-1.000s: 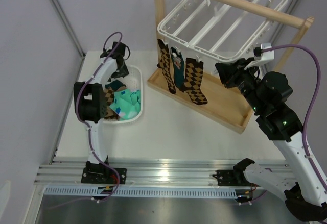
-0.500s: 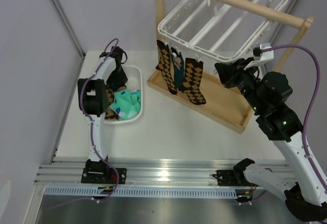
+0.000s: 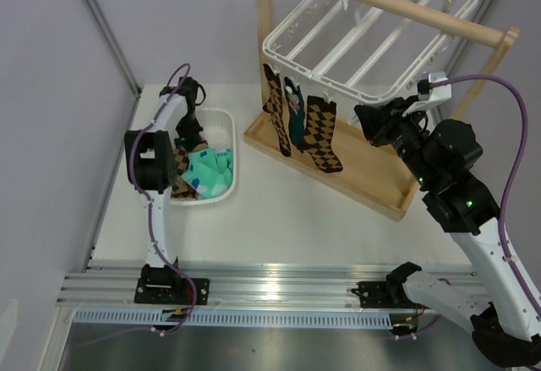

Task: Clip the socks to the hanger
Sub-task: Pick up the sock from the bin, then place the sock at the center of the board.

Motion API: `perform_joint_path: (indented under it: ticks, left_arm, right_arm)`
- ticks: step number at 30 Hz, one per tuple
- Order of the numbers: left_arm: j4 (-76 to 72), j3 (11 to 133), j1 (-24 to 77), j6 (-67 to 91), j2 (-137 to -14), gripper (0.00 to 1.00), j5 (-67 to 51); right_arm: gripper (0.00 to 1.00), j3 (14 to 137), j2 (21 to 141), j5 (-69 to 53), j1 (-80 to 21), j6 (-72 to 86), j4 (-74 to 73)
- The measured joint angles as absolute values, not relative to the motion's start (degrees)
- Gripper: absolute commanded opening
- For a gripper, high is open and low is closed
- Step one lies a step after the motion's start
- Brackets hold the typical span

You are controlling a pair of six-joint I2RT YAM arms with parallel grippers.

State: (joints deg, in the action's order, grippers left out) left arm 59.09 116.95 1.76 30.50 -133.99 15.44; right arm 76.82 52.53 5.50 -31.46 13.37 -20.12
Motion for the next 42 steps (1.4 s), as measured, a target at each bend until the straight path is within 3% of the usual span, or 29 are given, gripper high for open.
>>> perform_joint_path:
  ticks: [7,23,31,42]
  left_arm:
    - [54.04,106.39,3.36,29.58,-121.45,0.01,18.9]
    - [43.79,101.16,20.4,23.9,-85.49,0.01,19.62]
    - [43.29,97.65,25.08,23.46,-76.12,0.01,7.51]
    - [35.73,83.83,43.9,26.72,-75.68,0.01,-12.86]
  right_arm:
    - [0.06,76.82,52.56,5.06,-31.46,13.37,-19.81]
    - [0.06,76.82,52.56,4.08,-31.46,13.43,-19.51]
    - [0.06,76.82,52.53,3.95,-31.46,13.45,-19.4]
    - [0.06,76.82,52.53,3.97,-31.46,13.45,-19.4]
